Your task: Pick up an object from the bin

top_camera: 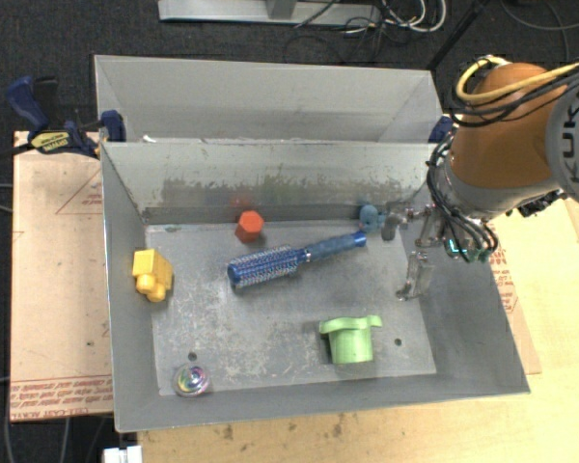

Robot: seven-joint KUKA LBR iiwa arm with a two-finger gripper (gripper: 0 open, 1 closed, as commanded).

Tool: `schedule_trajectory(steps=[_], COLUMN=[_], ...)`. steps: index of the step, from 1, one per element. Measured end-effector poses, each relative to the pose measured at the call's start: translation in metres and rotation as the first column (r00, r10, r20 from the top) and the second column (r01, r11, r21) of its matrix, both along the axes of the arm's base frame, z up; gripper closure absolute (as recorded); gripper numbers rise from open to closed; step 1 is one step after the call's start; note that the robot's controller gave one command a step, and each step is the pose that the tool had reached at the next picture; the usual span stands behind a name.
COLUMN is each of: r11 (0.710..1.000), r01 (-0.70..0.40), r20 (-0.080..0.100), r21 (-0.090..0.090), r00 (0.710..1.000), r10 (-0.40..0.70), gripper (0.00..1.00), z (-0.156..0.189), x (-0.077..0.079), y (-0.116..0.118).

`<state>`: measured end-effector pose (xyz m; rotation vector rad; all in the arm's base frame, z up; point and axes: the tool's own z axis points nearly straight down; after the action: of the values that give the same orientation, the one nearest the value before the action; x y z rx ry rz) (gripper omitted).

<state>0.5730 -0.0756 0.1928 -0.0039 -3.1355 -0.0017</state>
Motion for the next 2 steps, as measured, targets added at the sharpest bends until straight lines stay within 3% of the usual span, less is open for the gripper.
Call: schedule_trajectory(steps=[1,2], r11=[0.998,1.000], r01=[0.068,-0.003], r20=[0.002,0.006], r21=[0.004,0.001], r00=[0.998,1.000], r10=[-0.068,0.003], gripper=[0.00,0.00], z=[-0.069,-0.126], x=[0.029,0.052], y=[0.091,0.117])
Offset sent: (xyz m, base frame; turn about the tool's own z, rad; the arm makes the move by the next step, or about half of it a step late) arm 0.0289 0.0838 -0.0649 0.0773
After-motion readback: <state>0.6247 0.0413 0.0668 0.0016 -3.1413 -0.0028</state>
